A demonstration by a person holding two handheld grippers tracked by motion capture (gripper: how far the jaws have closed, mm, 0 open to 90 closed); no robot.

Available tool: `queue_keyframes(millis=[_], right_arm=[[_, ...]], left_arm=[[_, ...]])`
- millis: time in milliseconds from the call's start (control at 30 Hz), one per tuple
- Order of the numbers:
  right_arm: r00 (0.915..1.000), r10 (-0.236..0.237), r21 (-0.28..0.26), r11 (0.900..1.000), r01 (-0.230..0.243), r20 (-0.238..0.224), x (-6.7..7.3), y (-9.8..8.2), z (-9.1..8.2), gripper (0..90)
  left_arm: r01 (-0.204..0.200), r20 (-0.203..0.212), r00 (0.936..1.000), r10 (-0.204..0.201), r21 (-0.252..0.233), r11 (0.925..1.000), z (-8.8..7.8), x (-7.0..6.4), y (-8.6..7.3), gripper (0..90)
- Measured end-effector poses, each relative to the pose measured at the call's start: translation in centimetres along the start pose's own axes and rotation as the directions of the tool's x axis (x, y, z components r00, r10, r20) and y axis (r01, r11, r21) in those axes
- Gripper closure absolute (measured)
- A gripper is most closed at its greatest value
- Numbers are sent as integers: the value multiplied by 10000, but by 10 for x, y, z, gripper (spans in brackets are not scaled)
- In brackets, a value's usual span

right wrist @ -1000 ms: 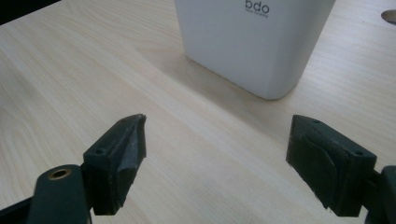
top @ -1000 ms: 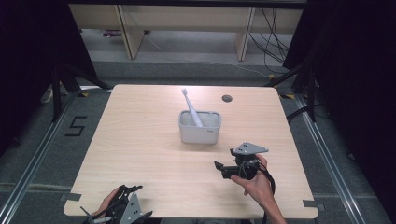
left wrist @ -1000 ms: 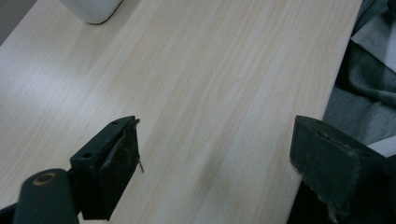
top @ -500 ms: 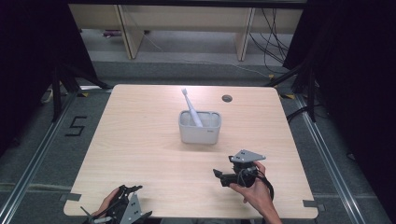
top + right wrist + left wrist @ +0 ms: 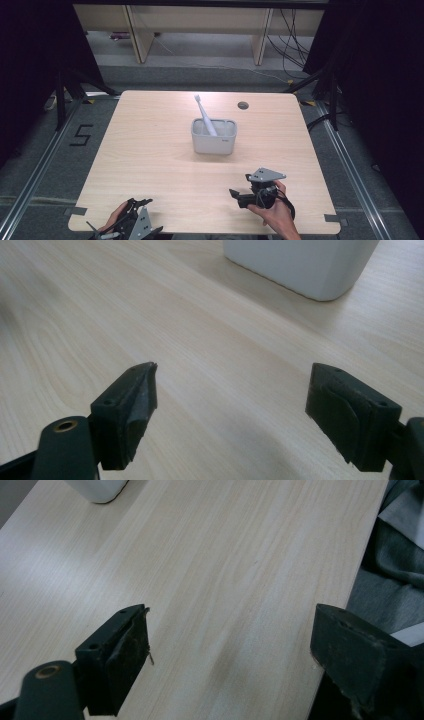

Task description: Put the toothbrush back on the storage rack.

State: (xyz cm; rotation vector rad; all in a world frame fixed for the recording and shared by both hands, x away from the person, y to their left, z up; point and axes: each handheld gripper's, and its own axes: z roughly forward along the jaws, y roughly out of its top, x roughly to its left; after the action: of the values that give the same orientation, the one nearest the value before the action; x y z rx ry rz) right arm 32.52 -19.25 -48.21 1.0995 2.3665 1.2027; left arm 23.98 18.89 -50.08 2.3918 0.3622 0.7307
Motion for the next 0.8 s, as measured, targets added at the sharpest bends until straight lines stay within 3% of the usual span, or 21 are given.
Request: queue_keyframes(millis=[67,133,167,233,367,400,467,567,800], right_arm=[[9997,-232,-39,9997,232,64,-1,-1,-1,213],[10000,85,105,9999,-85,36,1,-3,-4,213],[9998,-194,26,9998,194,1,-1,-4,-4,212],[9997,-222,-32,9997,222,72,-2,-6,-5,211],[9999,-144,99,9998,143,11,-2,-8,-8,210],[9999,129,110,9999,-128,-36,0,-10,-8,210],[9998,-198,84,9998,197,66,-2,-12,-9,209],[9995,-310,47,9995,310,-12,-3,-14,-11,206],[9996,-127,145,9998,123,253,-4,-19,-19,206]], left_arm=[[-6,-13,10000,6,10,10000,0,0,0,153],[-10,-11,10000,10,18,10000,0,0,0,153],[-8,-11,10000,8,10,10000,0,0,0,153],[-8,-12,10000,8,15,10000,0,0,0,153],[-2,-16,10000,2,11,10000,0,0,0,153],[-8,-15,10000,9,8,10000,0,0,0,153],[-6,-4,10000,6,16,10000,0,0,0,153],[-6,17,10000,6,29,10000,0,0,0,153],[-2,0,10000,2,15,10000,0,0,0,153]])
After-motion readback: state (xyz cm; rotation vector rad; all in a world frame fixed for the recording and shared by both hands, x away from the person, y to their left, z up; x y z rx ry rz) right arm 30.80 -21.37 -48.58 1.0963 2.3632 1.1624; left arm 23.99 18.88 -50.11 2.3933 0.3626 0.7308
